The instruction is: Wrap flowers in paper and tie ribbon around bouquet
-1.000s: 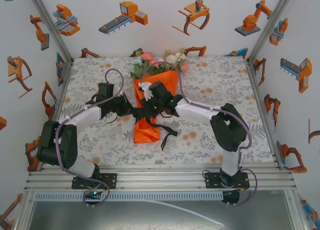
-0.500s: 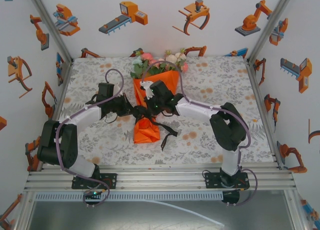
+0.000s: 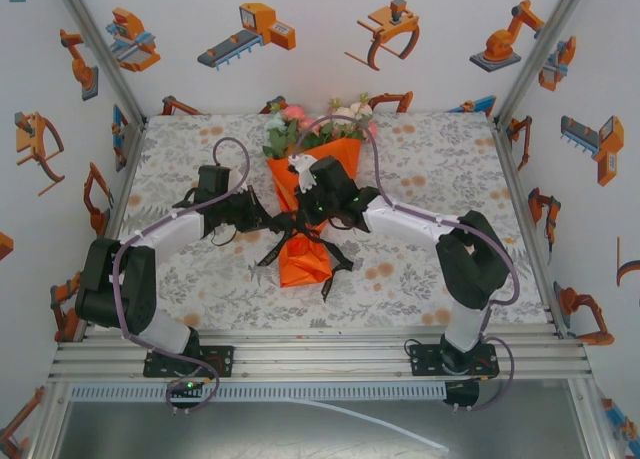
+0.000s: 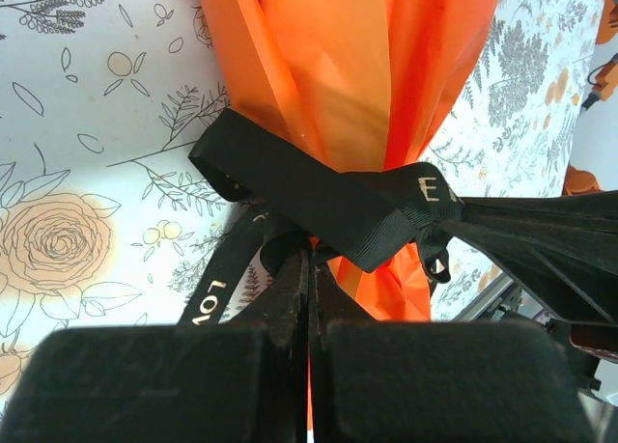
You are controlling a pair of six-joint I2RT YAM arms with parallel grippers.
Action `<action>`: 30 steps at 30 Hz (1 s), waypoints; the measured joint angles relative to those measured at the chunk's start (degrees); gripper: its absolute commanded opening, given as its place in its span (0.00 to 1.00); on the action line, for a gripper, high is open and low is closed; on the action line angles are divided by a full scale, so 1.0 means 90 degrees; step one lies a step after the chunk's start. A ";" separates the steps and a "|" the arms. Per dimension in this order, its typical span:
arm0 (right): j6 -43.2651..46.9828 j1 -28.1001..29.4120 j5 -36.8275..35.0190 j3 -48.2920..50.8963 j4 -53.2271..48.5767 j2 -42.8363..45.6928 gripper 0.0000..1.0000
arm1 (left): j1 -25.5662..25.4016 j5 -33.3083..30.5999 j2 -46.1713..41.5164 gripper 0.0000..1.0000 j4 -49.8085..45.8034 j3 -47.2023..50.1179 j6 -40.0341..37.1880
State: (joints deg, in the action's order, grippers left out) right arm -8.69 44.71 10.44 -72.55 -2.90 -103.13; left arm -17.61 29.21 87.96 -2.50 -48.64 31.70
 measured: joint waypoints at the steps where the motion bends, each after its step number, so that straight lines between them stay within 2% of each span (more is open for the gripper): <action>1: -0.0027 0.0000 -0.0017 0.0039 0.0032 0.0017 0.18 | 0.0000 0.0022 0.0000 0.00 0.0002 0.0000 -0.0002; 6: -0.0056 -0.0080 -0.0289 0.0061 0.0061 0.0073 0.20 | 0.0002 0.0022 0.0002 0.00 0.0019 0.0000 0.0000; 9: -0.0134 -0.0129 -0.0277 0.0172 0.0068 0.0180 0.27 | -0.0005 0.0024 0.0039 0.00 0.0044 0.0000 0.0000; 21: -0.0537 -0.0136 -0.0019 0.0777 0.0073 0.0340 0.36 | -0.0104 0.0027 0.0141 0.00 0.0090 0.0000 0.0019; 25: -0.0452 -0.0080 -0.0194 0.0775 0.0090 0.0308 0.38 | -0.0124 0.0027 0.0141 0.00 0.0097 0.0000 0.0032; 30: -0.0211 0.0185 -0.0384 0.0697 0.0068 0.0112 0.47 | -0.0136 0.0029 0.0143 0.00 0.0151 0.0000 0.0051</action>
State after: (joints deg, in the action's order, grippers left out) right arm -10.59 46.37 6.98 -66.28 -2.28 -102.13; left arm -18.83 29.47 89.25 -1.15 -48.64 32.16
